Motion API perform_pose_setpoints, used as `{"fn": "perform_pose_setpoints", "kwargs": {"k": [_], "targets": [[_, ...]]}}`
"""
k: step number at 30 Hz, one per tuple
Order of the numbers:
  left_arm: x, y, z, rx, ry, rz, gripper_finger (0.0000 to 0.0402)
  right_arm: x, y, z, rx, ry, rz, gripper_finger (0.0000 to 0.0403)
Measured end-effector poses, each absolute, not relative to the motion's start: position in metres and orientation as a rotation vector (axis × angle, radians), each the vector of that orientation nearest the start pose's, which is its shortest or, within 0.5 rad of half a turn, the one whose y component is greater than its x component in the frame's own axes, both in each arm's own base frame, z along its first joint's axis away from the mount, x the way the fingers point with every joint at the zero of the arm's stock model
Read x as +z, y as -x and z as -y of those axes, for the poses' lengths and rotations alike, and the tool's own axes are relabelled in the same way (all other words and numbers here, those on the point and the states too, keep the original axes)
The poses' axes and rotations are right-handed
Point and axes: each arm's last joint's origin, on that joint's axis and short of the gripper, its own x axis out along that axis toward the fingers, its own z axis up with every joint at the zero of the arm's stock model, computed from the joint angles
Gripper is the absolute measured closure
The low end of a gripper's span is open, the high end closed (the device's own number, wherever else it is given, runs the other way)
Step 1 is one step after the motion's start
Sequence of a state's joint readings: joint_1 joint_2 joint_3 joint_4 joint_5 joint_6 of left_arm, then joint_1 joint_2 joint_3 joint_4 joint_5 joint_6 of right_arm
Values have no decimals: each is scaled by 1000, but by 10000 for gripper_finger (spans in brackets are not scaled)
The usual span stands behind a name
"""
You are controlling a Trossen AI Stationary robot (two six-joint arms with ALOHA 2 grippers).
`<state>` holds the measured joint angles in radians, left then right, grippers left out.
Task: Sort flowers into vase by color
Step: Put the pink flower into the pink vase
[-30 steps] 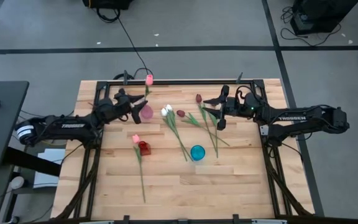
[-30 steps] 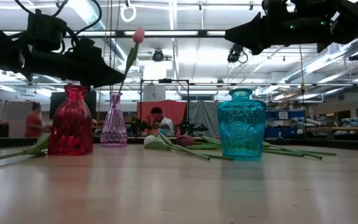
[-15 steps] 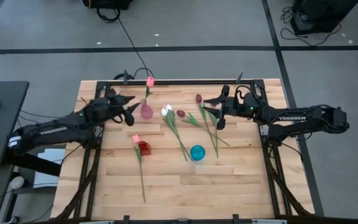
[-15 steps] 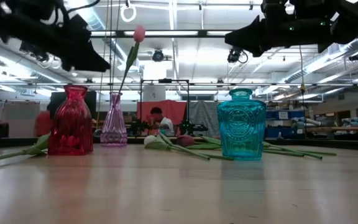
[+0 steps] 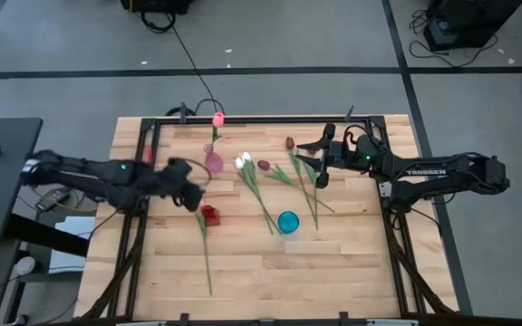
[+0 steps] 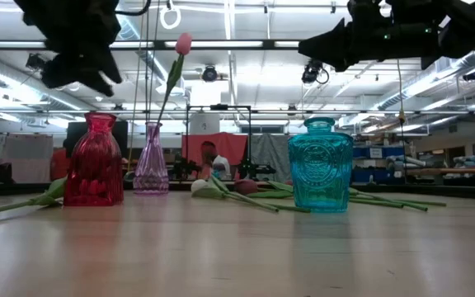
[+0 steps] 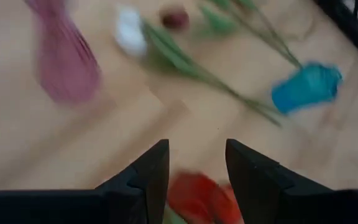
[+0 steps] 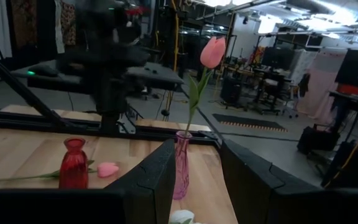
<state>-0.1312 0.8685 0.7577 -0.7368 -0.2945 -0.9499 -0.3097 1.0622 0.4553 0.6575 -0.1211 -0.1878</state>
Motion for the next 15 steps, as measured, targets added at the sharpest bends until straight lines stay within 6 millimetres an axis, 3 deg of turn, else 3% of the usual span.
{"fn": "perform_pose_setpoints", "kwargs": {"k": [7, 11, 15], "targets": [[245, -173, 63, 551, 1036, -863, 241, 246, -213, 68, -202, 218, 7, 263], [239, -172, 88, 593, 1115, -832, 241, 245, -213, 68, -175, 212, 0, 263], [219, -177, 112, 668, 1148, -893, 241, 245, -213, 66, -124, 189, 6, 263]]}}
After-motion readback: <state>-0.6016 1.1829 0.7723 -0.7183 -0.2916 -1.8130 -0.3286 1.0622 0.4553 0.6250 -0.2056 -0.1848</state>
